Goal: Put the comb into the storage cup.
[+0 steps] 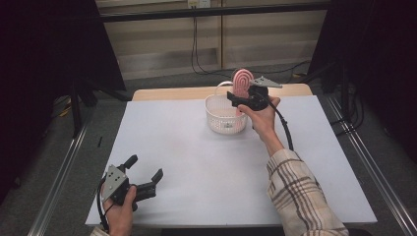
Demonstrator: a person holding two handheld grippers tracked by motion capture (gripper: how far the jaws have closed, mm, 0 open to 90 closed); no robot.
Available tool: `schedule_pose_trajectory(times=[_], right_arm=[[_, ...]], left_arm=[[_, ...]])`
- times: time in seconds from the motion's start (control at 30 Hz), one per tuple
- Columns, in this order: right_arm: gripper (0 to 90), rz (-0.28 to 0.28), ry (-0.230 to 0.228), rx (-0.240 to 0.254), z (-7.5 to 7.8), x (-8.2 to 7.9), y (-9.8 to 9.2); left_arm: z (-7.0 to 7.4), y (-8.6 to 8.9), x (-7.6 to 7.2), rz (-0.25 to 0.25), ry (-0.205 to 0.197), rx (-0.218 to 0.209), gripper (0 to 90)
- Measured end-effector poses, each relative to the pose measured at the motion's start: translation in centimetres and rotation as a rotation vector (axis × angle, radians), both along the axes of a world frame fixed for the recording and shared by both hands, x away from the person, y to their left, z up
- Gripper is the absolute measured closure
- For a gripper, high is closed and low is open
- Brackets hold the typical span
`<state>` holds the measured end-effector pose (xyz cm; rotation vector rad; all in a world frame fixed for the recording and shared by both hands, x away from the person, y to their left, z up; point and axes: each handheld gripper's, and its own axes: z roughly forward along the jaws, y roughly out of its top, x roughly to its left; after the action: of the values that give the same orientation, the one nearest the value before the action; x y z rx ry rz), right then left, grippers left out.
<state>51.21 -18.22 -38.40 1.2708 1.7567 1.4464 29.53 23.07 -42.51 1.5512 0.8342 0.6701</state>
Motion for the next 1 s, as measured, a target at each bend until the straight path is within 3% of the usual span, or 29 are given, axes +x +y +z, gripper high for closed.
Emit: schedule_pose_trajectory(times=[1.0], right_arm=[[18.3, -0.049, 0.034, 0.025, -0.8, 0.7, -1.4]], left_arm=[[0.0, -0.1, 0.0, -0.005, -0.002, 0.001, 1.5]])
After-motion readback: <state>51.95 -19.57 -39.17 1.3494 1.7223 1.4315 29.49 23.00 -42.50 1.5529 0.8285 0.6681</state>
